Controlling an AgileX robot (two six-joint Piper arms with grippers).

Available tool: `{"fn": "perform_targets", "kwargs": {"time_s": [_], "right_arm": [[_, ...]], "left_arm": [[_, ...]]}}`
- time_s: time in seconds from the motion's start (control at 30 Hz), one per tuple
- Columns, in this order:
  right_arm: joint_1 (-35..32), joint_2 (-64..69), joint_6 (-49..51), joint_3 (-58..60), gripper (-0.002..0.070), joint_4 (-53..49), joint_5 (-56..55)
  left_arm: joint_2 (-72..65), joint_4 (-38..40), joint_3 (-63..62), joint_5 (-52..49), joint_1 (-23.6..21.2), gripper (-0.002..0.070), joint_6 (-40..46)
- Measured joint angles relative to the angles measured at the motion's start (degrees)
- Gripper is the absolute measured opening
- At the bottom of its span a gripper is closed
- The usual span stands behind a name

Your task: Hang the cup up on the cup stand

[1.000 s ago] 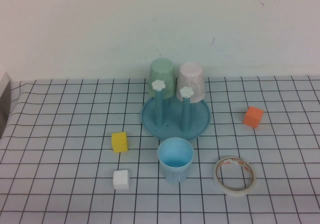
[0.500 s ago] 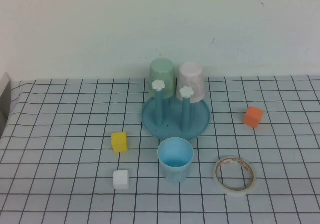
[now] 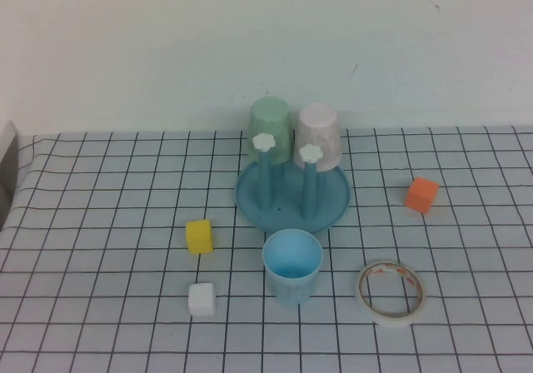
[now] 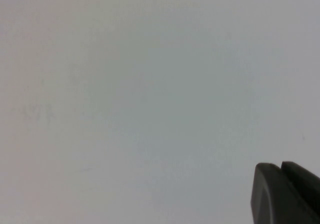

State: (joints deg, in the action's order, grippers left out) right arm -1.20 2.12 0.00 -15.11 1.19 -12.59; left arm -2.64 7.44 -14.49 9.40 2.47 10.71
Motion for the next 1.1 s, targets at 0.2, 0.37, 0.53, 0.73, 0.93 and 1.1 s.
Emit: {"fn": "perform_targets", "kwargs": {"time_s": [0.2,0.37,0.53,0.73,0.93,1.1], "right_arm": [[0.0,12.8,-3.0,-13.0,-0.0001,-2.3,17.2],[0.0,28.8,-3.1,-24.0,-0.0001,1.9,34.5],[0.0,42.3,-6.4,-30.0,-0.0001,9.8,47.3],[0.0,57.2,-11.9,-30.8,-0.0001,24.7,48.8],[4.4,74.2,-24.8,-31.5,-0.0001,39.4,49.3],[13.7,86.0,-26.4,-36.4,-0.0001,41.2,46.9]], "left_arm": [[-11.3,-0.3,-13.6,-14.2,0.0,-0.0001,7.4],[-22.3,1.9,-18.3,-30.2,0.0,-0.0001,7.7],[-29.6,5.7,-18.3,-44.1,0.0,-0.0001,7.7],[-35.6,8.8,-18.2,-53.8,0.0,-0.0001,8.1],[-36.1,11.3,-14.6,-48.5,0.0,-0.0001,9.8],[-36.2,12.0,-14.2,-46.4,0.0,-0.0001,9.8]]}}
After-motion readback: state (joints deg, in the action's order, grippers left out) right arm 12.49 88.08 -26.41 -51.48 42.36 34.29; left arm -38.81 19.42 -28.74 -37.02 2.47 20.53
